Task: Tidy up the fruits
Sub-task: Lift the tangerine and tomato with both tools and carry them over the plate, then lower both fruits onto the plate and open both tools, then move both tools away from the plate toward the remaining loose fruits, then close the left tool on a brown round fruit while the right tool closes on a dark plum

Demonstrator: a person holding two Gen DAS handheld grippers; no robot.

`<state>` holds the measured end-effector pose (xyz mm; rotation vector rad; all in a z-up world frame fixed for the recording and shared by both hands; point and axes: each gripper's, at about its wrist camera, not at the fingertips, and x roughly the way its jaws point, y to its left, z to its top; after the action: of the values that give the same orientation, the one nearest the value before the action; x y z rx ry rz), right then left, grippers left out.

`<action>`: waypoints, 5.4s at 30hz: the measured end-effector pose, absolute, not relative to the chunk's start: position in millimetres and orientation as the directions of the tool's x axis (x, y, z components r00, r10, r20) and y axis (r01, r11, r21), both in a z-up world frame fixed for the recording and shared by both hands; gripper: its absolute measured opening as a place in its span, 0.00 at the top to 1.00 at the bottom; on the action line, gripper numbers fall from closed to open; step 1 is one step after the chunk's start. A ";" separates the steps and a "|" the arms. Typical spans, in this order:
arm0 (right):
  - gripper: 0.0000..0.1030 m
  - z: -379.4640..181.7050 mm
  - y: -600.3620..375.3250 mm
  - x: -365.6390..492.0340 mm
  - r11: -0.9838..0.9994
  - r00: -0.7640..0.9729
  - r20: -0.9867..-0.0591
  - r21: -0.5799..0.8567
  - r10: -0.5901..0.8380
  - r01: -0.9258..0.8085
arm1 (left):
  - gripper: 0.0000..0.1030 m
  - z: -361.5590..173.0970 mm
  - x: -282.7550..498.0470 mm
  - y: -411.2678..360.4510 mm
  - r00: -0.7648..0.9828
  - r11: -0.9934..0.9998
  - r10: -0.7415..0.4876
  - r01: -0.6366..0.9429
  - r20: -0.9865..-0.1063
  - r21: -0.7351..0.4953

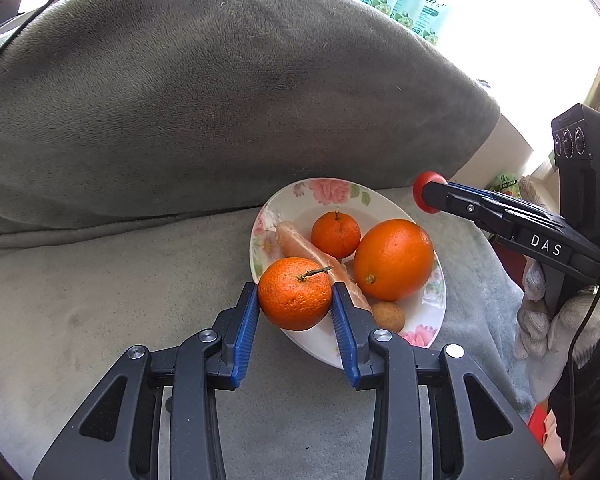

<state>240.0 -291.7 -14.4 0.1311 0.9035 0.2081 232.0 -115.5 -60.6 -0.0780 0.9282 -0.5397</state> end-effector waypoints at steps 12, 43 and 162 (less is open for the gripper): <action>0.66 -23.0 -287.3 246.7 0.974 0.590 -0.775 0.191 0.226 -0.122 | 0.66 -64.6 238.3 -116.0 0.461 0.858 -0.485 0.417 -0.743 -0.302; 0.09 -1.4 -281.3 237.3 0.983 0.635 -0.751 0.149 0.181 -0.105 | 0.25 -54.9 225.9 -122.9 0.492 0.866 -0.450 0.445 -0.746 -0.229; 0.75 -72.9 -85.3 96.9 0.828 0.342 -0.841 0.200 0.420 -0.524 | 0.77 -108.0 26.2 76.1 0.606 0.962 -0.222 0.011 -0.764 -0.271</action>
<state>96.9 -85.3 -72.9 -0.1122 1.0562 0.6154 26.2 76.1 -108.0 -0.2502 0.9122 -0.1361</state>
